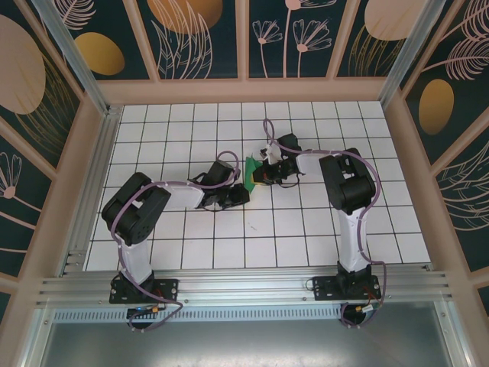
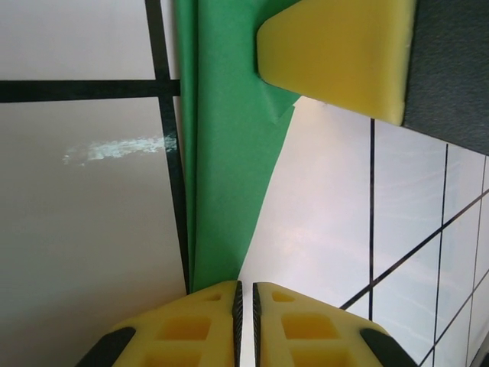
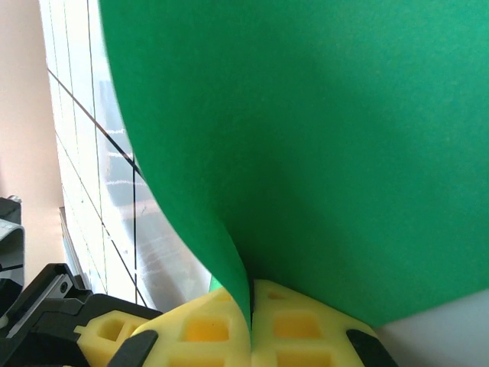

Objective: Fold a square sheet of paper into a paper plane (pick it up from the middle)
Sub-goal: Fold the wing for the fifth time at the center of the table.

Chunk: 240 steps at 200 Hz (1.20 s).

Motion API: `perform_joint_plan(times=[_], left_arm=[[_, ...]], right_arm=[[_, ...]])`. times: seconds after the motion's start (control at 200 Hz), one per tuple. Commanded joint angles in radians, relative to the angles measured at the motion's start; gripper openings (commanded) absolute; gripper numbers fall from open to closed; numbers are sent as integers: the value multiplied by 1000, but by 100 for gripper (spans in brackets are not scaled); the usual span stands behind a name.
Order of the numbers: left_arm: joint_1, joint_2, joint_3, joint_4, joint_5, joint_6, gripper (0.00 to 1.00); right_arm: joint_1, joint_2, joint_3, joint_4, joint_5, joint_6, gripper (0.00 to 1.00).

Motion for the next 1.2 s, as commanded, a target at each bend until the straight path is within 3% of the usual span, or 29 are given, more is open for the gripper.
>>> perform_joint_plan(times=[0.0,0.445,1.011,1.196], left_arm=[[-19,41,-12,-70,3,15,16],[-22,-47,-25,-59,22,1,17],[-37,21,-27,-130,-33,43,16],[-24,-102,-11,-72,-62,8,17]], right_arm=[[0,87,-2,12,122,-15,0],[0,92,2,13,123,-9,0],[0,93,16,6,122,-8,0],[2,88,18,1,120,-8,0]])
